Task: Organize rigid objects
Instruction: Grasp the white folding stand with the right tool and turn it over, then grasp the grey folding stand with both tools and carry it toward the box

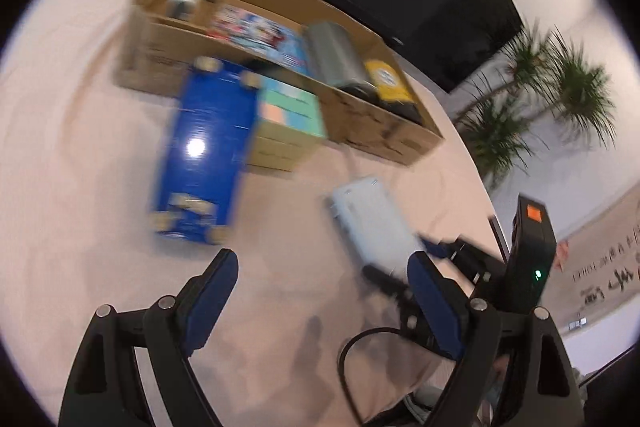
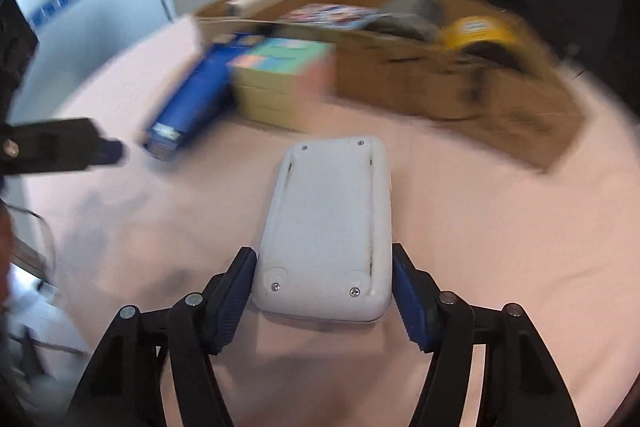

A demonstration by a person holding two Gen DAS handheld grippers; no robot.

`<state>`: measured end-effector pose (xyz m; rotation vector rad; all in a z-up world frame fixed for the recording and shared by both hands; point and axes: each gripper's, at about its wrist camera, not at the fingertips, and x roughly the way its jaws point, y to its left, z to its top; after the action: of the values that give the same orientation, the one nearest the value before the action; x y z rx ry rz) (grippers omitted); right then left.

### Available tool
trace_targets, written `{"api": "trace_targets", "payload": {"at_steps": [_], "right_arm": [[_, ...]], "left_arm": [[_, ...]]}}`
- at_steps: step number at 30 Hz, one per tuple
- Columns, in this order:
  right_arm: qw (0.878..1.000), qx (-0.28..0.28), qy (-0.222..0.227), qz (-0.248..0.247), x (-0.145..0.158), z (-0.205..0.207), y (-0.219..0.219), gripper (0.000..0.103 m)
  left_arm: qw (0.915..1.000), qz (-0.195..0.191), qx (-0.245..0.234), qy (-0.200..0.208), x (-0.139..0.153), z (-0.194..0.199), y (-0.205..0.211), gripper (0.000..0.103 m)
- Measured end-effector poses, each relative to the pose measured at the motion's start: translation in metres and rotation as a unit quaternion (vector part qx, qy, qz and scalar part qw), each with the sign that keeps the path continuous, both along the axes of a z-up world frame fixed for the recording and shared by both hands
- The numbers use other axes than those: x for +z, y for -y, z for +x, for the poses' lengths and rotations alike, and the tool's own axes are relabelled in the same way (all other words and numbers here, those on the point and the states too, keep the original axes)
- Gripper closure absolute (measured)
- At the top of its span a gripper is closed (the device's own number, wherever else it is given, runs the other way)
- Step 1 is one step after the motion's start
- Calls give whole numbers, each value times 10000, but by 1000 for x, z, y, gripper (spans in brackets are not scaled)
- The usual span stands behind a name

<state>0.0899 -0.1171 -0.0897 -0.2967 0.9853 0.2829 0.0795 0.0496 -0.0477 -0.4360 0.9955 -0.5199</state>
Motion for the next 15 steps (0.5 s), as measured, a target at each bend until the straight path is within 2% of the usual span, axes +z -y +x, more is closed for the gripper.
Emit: {"api": "trace_targets", "payload": {"at_steps": [3,6,7,8,9,11,13,14,15], "right_arm": [[9943,119,306,-1018,1,-2,11,39],[9737,887,1046,-1821,6,-27,-22,41],[9612,1303,1394,-1990,7,-39,-39,59],[9502,1739,1632,-2008,7,-54,-54,67],[9444,1967,1788,-1937,9,-65,-63,66],[9451,2162,1893,-1558,12,-73,-69,48],[9591,1986,1854,-796,23,-74,-56,38],[9710,1706,1648,-298,28,-67,-43,31],[9780,1495,1455,22,30,-65,-34,28]], "left_arm": [[9996,-56,-273,-78,-4,12,27,16],[9987,-155,-455,-152,-7,23,45,17],[9978,-459,-407,-247,-8,28,42,17],[9975,-528,-344,-326,-10,32,40,17],[9981,-440,-222,-364,-10,34,37,17],[9988,-335,-96,-349,-9,34,31,17],[9983,-413,-41,-414,-11,31,23,17],[9983,-376,-29,-446,-12,29,22,17],[9984,-307,-22,-474,-15,28,22,17]]}}
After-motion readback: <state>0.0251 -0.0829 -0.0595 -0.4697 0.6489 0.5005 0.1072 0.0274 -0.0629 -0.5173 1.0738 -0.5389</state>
